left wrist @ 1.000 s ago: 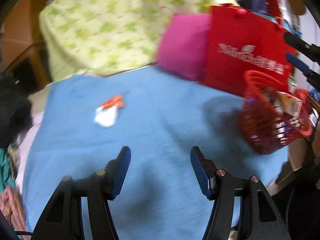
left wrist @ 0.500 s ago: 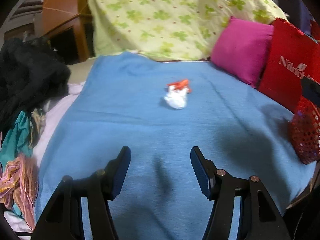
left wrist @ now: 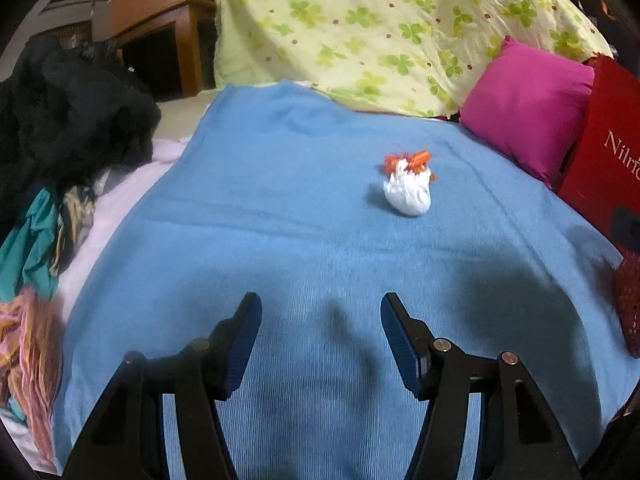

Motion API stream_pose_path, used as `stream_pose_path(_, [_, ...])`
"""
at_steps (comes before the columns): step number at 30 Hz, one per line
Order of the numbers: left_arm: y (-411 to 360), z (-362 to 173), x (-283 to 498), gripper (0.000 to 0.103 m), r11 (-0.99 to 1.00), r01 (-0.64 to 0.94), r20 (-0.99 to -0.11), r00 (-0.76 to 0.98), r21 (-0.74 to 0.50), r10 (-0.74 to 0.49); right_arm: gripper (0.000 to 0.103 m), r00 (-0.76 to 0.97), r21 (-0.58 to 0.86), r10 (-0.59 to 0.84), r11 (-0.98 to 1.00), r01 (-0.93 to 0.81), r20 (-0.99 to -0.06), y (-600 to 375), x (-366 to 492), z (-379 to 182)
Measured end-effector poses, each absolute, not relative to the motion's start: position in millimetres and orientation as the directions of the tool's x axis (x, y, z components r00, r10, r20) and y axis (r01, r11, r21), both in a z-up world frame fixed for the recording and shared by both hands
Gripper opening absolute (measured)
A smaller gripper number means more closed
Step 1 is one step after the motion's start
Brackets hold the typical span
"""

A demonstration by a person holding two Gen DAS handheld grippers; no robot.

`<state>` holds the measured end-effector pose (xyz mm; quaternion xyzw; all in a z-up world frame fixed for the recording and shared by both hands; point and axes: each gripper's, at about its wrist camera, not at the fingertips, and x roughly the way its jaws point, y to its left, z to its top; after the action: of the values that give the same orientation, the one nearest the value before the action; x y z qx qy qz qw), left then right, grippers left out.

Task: Collect trash
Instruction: 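Move both open tools back over the tissue and orange wrapper, then grasp the white tissue with left tool while right tool grasps the orange wrapper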

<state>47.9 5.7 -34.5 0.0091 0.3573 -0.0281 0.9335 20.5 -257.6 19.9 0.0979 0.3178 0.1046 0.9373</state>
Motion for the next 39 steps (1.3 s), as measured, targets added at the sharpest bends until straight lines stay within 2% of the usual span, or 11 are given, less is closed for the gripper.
stream_pose_path(9, [-23,-32,110,0.063,0.979,0.149,-0.64,0.741,-0.137,-0.202,0.073,0.765,0.32,0.247,0.946,-0.057,-0.595,-281,30,13])
stream_pose_path(17, [-46,-51,178,0.063,0.966,0.12,-0.672,0.698,-0.229,-0.246,0.073,0.729,0.418,0.285,0.909,0.001,-0.623,-310,34,3])
stream_pose_path(24, [-54,-62,206,0.063,0.951,0.097,-0.687,0.67,-0.295,-0.281,0.073,0.706,0.429,0.297,0.903,0.011,-0.643,-310,40,-5])
stream_pose_path(27, [-60,-70,211,0.032,0.946,0.129,-0.705,0.638,-0.298,-0.309,0.073,0.699,0.427,0.302,0.904,0.006,-0.649,-305,43,-7])
stream_pose_path(30, [-58,-66,208,0.027,0.941,0.13,-0.695,0.644,-0.312,-0.319,0.073,0.7,0.413,0.294,0.911,0.002,-0.651,-300,44,-9])
stream_pose_path(35, [-47,-50,196,0.027,0.946,0.111,-0.701,0.646,-0.304,-0.302,0.073,0.7,0.394,0.284,0.919,-0.004,-0.655,-291,50,-10])
stream_pose_path(39, [-22,-36,186,0.027,0.957,0.034,-0.711,0.662,-0.287,-0.237,0.073,0.695,0.4,0.302,0.916,-0.022,-0.653,-283,67,-11])
